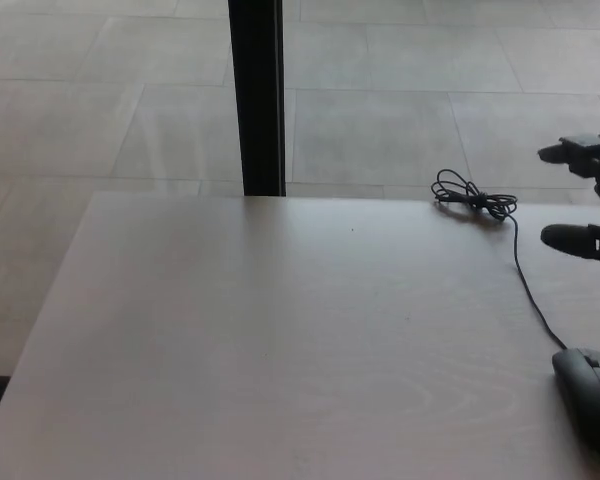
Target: The robot uses its right fingers to click on the left button of the black mouse placed on the table.
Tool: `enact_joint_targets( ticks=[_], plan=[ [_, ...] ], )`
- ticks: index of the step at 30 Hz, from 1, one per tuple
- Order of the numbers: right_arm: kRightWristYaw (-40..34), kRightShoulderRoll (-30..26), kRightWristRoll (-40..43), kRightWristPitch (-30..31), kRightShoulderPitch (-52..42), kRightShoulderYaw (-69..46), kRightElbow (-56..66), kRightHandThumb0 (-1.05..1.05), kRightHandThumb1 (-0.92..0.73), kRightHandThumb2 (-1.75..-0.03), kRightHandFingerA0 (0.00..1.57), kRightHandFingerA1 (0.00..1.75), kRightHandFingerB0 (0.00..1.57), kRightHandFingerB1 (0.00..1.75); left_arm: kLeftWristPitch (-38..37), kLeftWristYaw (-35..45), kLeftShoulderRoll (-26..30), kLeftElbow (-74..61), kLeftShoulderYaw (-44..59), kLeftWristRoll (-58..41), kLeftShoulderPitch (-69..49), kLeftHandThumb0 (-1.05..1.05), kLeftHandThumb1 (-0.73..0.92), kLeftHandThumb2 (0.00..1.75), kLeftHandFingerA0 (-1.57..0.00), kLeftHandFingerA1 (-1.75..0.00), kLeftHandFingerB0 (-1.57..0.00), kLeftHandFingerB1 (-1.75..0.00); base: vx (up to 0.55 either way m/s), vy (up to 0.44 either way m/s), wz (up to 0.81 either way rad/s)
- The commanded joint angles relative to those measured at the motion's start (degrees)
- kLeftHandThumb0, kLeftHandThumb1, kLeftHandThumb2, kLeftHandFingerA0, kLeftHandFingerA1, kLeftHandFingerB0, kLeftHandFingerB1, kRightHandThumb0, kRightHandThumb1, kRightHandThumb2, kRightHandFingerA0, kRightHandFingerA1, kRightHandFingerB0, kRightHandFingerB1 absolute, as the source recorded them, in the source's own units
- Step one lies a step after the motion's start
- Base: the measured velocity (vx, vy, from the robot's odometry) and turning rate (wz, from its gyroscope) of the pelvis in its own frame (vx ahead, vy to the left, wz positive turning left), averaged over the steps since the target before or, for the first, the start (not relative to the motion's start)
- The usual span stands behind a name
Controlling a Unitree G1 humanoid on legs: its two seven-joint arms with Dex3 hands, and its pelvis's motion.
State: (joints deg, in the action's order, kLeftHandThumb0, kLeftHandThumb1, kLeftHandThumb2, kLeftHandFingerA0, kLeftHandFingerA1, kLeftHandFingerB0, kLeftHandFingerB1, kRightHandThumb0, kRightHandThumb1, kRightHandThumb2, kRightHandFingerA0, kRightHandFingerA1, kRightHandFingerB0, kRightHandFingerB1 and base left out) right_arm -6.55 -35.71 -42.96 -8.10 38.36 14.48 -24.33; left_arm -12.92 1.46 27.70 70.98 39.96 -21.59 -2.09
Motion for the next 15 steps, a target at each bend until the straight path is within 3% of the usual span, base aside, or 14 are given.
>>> enact_joint_targets(
  ticks=[1,2,3,5,6,15],
  plan=[
    [2.4,-2.4,3.4,1.9,-1.6,-4.8,3.3,-0.85,-0.89,-0.67,0.33,0.47,0.46,0.35,-1.3,0.4,0.7,-0.2,0.2,-0.7,-0.4,-0.72,0.80,0.65,-0.84,-0.52,-0.73,-0.48,0.00,0.000,0.00],
    [2.5,-2.6,3.4,1.8,-2.1,-5.4,3.6,-0.86,-0.90,-0.67,0.34,0.48,0.46,0.35,-1.5,0.3,0.7,-0.2,0.1,-0.6,-0.5,-0.73,0.80,0.65,-0.83,-0.52,-0.72,-0.48,0.00,0.000,0.00],
    [2.9,-2.8,3.7,1.9,-2.5,-5.9,3.8,-0.92,-0.77,-0.82,0.29,0.50,0.43,0.41,-1.6,0.7,0.7,-0.3,0.3,-0.9,-0.6,-0.73,0.80,0.65,-0.83,-0.53,-0.72,-0.49,0.00,0.000,0.00],
    [3.4,-2.6,3.6,2.0,-2.7,-6.3,4.2,-0.92,-0.77,-0.82,0.29,0.50,0.43,0.41,-1.6,0.9,0.8,-0.3,0.5,-1.0,-0.7,-0.73,0.80,0.65,-0.83,-0.53,-0.72,-0.49,0.00,0.000,0.00],
    [3.7,-3.2,3.8,2.7,-3.6,-7.1,4.7,-0.88,-0.90,-0.68,0.33,0.46,0.45,0.34,-1.4,0.6,0.6,-0.3,0.5,-1.0,-0.7,-0.71,0.81,0.65,-0.85,-0.53,-0.72,-0.48,0.00,0.000,0.00],
    [-2.5,-6.6,9.8,-0.1,-15.2,-19.7,3.8,-0.81,-0.85,-0.66,0.34,0.50,0.50,0.38,-1.3,0.3,0.5,-0.3,0.4,-0.9,-1.1,-0.74,0.79,0.64,-0.84,-0.52,-0.73,-0.48,0.00,0.000,0.00]
  ],
)
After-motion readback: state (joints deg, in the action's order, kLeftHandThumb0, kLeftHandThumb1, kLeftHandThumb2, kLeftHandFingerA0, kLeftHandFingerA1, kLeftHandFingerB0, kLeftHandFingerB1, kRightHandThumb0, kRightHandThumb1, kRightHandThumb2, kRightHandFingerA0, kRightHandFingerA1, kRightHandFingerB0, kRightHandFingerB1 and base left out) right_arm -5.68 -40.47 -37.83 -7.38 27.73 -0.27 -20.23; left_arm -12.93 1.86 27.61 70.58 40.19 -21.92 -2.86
